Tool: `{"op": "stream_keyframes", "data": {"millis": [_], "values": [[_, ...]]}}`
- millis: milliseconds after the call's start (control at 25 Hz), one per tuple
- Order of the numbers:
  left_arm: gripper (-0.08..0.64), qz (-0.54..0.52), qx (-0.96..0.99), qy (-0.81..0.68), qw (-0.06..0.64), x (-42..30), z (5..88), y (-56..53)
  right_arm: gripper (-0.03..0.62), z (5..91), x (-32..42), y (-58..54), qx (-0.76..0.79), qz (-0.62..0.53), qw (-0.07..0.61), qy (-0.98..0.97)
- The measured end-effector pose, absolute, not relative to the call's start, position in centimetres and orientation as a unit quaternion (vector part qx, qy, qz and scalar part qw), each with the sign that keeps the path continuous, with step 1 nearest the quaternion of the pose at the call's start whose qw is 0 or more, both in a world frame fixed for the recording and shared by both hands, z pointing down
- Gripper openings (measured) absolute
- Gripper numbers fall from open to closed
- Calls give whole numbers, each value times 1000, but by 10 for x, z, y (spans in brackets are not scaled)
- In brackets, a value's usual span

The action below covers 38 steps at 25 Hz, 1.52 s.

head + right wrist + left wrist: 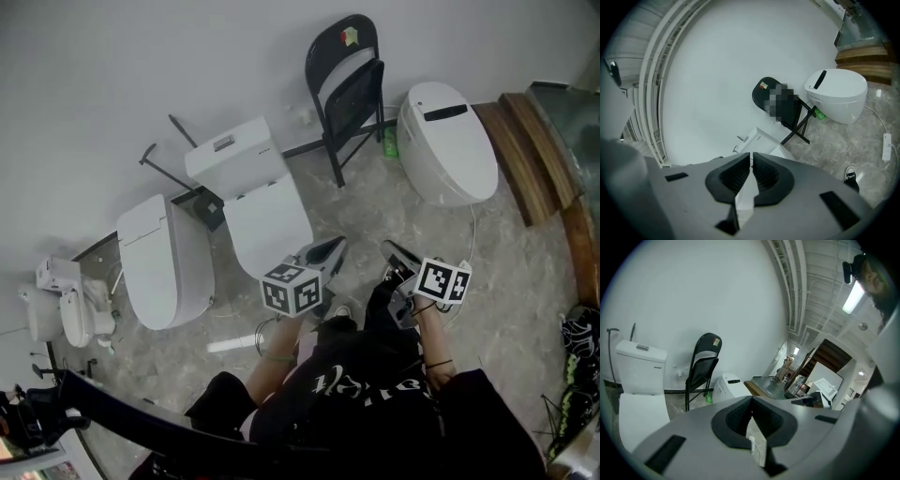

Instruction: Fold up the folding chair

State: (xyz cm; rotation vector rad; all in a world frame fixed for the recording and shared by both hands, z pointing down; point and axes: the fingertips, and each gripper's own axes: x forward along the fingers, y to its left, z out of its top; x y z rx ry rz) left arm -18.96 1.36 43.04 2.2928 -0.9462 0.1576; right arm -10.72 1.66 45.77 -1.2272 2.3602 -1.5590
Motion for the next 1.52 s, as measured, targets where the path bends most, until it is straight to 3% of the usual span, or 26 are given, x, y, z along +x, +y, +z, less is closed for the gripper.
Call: {"op": "stream_keyframes", "data": {"millis": [1040, 1520], "values": [[3, 57, 883, -359, 297, -83, 398, 66, 17, 432, -15, 61, -396, -470, 16, 789], [3, 71, 881, -352, 308, -68, 408, 93, 16, 434, -4, 83, -394, -471, 22, 789]]}}
